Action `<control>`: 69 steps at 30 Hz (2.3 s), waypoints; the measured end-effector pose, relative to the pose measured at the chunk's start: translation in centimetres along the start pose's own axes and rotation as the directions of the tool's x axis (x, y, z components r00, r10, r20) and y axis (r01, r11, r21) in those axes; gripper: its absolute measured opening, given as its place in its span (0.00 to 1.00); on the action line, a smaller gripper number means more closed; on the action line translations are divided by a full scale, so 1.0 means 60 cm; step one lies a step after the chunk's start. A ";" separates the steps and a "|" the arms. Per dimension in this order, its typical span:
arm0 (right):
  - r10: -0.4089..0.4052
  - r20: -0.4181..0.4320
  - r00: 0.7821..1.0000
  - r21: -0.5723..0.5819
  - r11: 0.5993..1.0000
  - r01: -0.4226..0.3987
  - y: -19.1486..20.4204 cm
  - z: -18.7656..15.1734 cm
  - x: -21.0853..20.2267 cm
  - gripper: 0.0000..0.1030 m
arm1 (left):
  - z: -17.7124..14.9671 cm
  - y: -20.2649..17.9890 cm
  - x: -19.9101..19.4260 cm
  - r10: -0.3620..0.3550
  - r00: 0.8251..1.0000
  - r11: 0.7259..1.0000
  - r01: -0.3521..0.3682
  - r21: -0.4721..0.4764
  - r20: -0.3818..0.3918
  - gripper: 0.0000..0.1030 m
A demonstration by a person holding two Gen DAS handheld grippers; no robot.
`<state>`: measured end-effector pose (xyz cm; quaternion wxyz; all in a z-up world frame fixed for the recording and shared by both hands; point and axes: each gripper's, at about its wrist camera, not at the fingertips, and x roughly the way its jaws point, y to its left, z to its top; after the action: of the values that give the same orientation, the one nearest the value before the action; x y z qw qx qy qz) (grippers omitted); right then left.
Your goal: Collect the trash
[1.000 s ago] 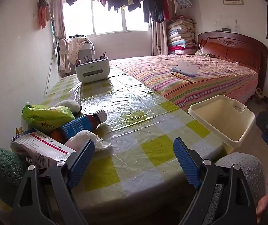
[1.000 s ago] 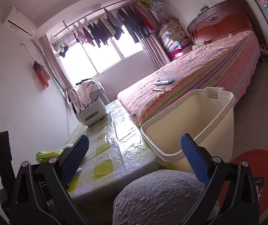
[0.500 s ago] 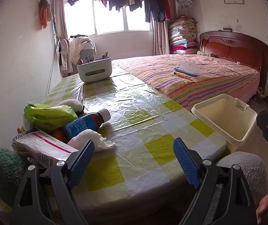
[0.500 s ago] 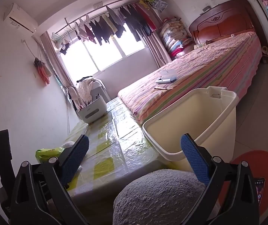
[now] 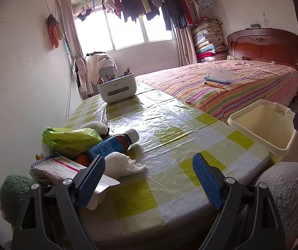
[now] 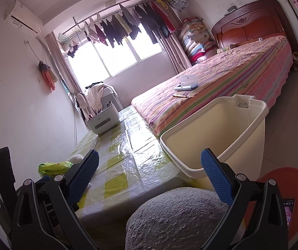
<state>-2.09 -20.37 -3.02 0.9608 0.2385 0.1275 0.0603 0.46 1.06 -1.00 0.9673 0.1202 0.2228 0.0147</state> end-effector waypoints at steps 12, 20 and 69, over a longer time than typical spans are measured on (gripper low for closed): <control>0.000 -0.001 1.000 -0.003 1.000 0.000 -0.001 -0.001 0.000 0.94 | -0.003 0.002 0.007 -0.009 1.000 1.000 0.009 -0.006 -0.020 0.81; 0.001 -0.002 1.000 -0.003 1.000 -0.001 -0.003 0.000 -0.001 0.94 | -0.002 0.002 0.004 -0.012 1.000 1.000 0.012 -0.008 -0.012 0.81; 0.014 0.037 0.999 -0.025 1.000 -0.013 -0.004 -0.015 -0.024 0.94 | -0.021 0.001 -0.039 -0.010 0.996 1.000 0.008 0.026 0.091 0.81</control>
<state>-3.68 -20.43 -3.60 0.9654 0.2286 0.1074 0.0641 -2.21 1.20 -1.04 0.9749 0.1323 0.1792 0.0020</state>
